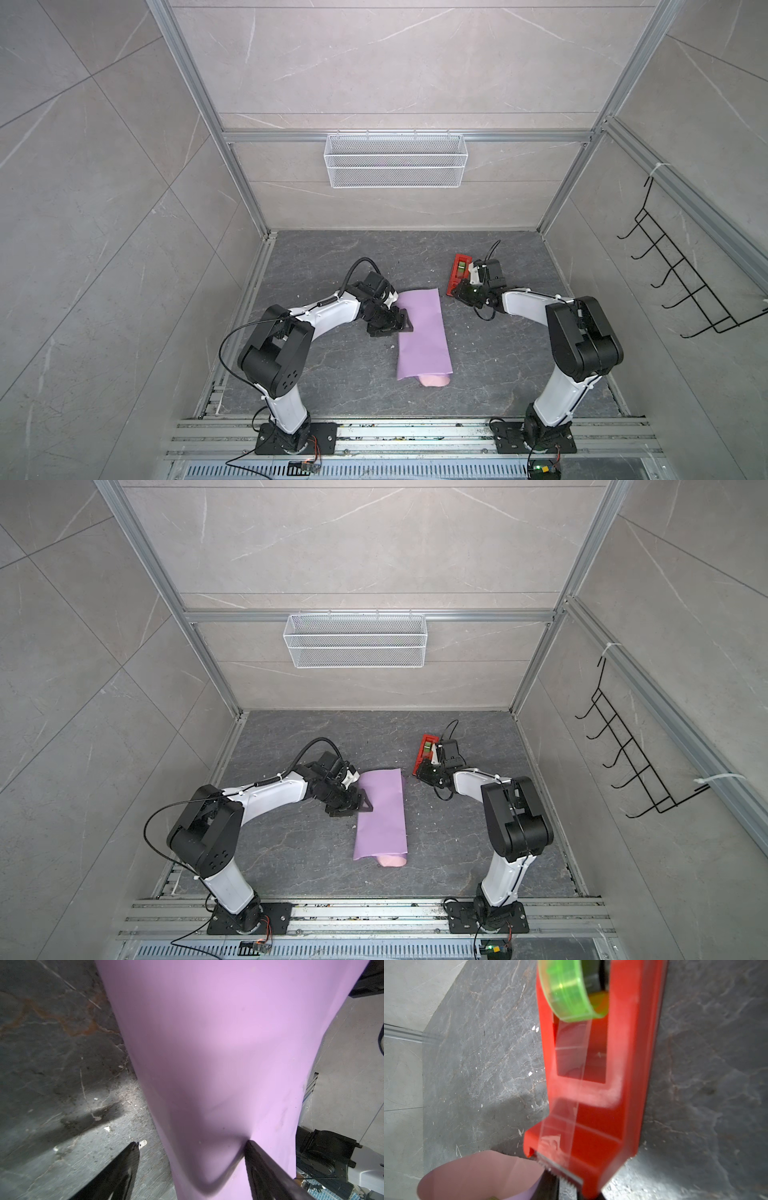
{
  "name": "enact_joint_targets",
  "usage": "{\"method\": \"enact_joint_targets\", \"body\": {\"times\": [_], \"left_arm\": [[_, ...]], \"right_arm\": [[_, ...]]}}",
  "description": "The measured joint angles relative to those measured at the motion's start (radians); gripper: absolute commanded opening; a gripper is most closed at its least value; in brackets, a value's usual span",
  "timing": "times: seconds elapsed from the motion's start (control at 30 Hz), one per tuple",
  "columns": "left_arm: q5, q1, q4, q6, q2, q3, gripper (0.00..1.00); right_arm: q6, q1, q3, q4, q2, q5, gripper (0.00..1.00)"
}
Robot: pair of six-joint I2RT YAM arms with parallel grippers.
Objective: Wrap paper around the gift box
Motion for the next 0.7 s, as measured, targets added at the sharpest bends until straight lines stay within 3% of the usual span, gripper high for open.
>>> {"method": "enact_joint_targets", "body": {"times": [0.1, 0.23, 0.43, 0.7], "left_arm": [[0.000, 0.000, 0.000, 0.000, 0.000, 0.000, 0.81], [0.002, 0.000, 0.001, 0.000, 0.000, 0.000, 0.81], [0.004, 0.000, 0.012, -0.004, -0.002, -0.001, 0.85], [-0.032, -0.011, 0.012, -0.044, -0.046, -0.001, 0.91]], "right_arm": [[-0.022, 0.000, -0.029, -0.006, -0.055, -0.006, 0.36], [-0.050, 0.017, -0.128, -0.061, -0.253, -0.023, 0.53], [-0.079, 0.137, -0.220, -0.182, -0.500, -0.034, 0.65], [-0.065, 0.285, -0.272, -0.272, -0.550, -0.030, 0.75]]}}
